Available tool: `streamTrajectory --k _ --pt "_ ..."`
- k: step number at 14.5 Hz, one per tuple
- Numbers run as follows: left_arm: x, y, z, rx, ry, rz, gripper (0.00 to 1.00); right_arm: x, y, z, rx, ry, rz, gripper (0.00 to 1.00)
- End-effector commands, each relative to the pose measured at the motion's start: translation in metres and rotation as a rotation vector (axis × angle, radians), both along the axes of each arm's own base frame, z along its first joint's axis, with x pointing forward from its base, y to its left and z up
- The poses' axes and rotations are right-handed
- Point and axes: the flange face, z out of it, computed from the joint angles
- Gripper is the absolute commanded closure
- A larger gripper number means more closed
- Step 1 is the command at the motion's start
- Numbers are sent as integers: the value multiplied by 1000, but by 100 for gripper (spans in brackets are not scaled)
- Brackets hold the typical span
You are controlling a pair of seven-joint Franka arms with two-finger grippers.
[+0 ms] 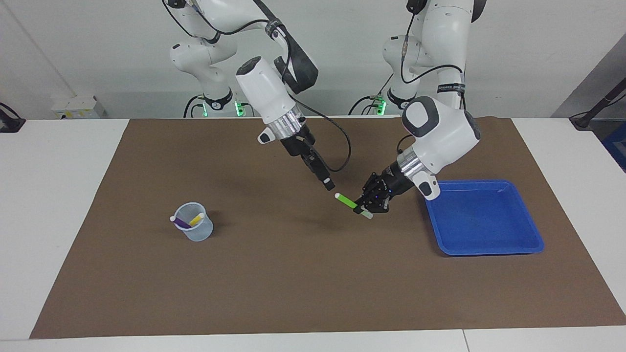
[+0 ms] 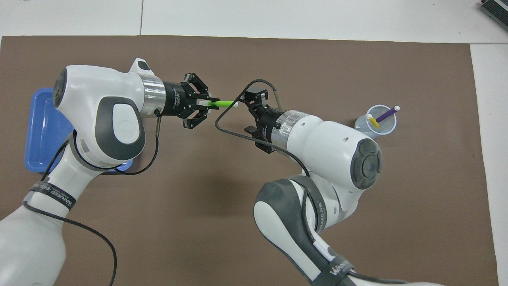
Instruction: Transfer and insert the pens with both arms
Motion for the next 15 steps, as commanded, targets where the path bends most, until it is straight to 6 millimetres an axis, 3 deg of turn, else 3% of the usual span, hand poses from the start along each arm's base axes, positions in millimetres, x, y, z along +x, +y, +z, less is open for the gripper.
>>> streamTrajectory --k 1,3,10,13,15 --pt "-13 -16 0 -6 -1 -7 100 10 7 1 10 -20 2 16" --pt "-20 -27 0 -5 0 -22 100 11 5 0 -1 -32 18 17" --pt "-32 -30 23 -23 25 -68 100 13 2 -14 -30 -24 46 23" --pt "-38 -28 19 -15 35 -68 100 14 0 -14 -32 -19 45 43" --pt "-38 -27 16 -12 33 -64 100 14 -1 -14 -32 -19 44 71"
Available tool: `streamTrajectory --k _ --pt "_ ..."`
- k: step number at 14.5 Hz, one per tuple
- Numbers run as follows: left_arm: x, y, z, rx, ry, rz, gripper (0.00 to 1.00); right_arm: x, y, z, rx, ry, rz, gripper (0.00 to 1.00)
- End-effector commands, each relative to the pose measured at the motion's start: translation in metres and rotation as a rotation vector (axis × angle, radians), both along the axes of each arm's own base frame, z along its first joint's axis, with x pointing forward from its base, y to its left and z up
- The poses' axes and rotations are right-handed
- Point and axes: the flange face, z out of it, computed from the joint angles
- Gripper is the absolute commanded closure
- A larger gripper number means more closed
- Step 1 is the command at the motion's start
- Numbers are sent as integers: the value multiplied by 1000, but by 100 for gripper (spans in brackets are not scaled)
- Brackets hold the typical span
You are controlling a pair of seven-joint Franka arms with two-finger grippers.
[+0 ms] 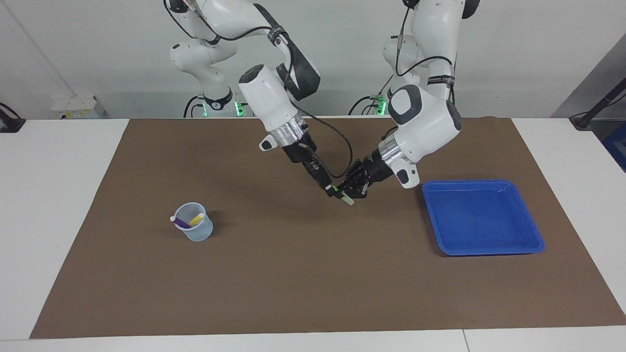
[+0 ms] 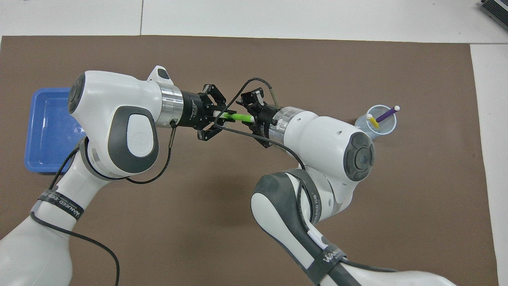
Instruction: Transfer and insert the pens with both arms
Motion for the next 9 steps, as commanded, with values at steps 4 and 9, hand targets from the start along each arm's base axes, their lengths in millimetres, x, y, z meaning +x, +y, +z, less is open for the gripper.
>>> streamTrajectory --k 4,9 --pt "-11 5 2 -4 17 9 100 5 -2 3 0 -15 14 100" --pt "-10 6 0 -3 19 13 100 5 -2 4 -16 -34 43 100"
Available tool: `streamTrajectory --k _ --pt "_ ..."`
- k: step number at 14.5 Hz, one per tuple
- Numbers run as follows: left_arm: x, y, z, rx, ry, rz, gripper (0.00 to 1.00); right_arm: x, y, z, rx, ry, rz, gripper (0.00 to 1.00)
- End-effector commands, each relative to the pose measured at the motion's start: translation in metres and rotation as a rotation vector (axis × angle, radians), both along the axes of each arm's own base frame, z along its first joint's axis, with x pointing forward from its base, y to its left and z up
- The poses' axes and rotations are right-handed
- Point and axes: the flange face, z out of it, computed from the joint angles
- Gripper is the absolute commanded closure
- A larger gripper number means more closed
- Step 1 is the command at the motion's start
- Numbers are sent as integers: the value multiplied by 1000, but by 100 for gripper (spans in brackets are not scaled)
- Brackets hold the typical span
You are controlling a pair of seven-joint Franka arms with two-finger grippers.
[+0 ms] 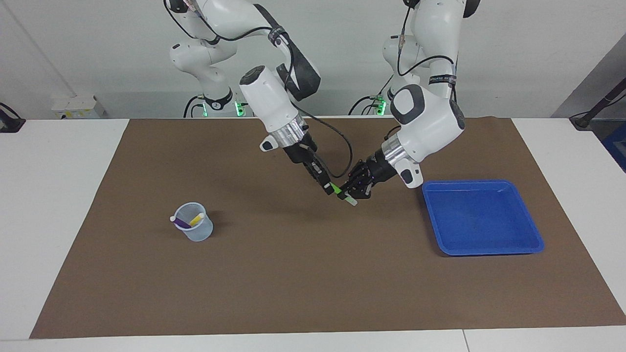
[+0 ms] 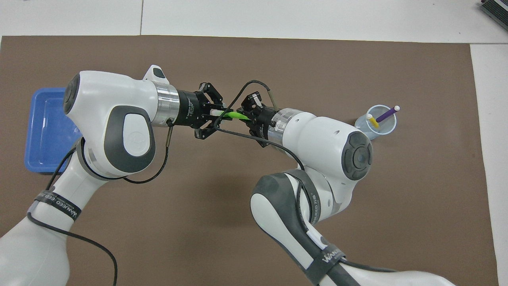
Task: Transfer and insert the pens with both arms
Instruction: 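Carry the green pen to the cup with the right gripper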
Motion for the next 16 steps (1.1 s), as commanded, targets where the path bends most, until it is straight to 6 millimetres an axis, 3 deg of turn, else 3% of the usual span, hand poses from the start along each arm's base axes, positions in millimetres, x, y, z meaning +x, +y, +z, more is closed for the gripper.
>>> streamTrajectory --k 1,2,3,4,5,11,16 --pt "-13 0 -2 -2 21 -3 100 7 -3 7 -7 -44 27 100" --pt "-13 0 -2 -2 24 0 100 7 -3 7 -7 -44 27 100" --pt "-13 0 -2 -3 26 2 79 7 -3 7 -7 -45 28 100" --pt "-13 0 -2 -2 28 2 50 7 -3 7 -9 -48 32 100" --pt "-13 0 -1 1 24 -6 1 7 -3 7 -11 -49 36 100" --pt "-9 14 2 34 8 -13 0 7 -5 5 -28 -45 69 100" --pt "-4 55 -1 340 -67 -198 0 5 -23 3 -98 -28 195 100"
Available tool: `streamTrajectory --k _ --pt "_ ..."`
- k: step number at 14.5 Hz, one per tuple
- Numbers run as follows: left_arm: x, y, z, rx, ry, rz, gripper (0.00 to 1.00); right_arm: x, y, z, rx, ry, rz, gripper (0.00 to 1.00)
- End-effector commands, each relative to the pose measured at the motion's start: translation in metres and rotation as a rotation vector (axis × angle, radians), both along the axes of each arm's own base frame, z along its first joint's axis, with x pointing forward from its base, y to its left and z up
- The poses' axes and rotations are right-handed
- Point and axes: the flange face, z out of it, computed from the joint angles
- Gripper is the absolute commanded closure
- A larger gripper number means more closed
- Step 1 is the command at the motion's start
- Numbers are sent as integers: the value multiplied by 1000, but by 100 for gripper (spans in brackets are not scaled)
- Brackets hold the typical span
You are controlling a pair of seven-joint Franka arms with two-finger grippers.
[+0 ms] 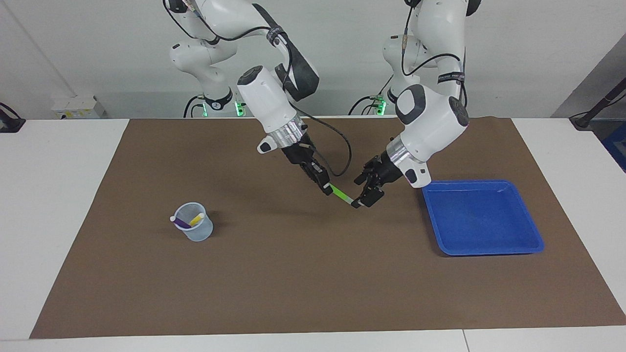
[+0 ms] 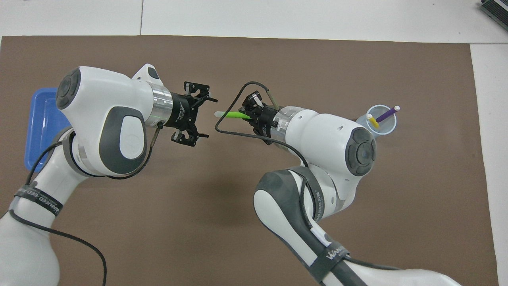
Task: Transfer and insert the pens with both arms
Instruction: 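Carry the green pen to the cup with the right gripper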
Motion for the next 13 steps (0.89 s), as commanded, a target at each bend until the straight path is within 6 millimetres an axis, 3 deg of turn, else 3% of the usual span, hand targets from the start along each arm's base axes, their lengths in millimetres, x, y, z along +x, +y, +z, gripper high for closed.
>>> streamTrajectory --k 1,6,11,13 --pt "-4 34 4 162 -28 -132 0 1 -21 3 -67 11 129 100" --pt "5 104 10 276 -140 -502 0 10 -76 18 -413 -53 388 100" --pt "14 169 28 477 -266 -915 0 20 -133 44 -561 -107 619 100" --pt "20 193 41 511 -315 -1076 0 20 -146 58 -647 -122 710 100"
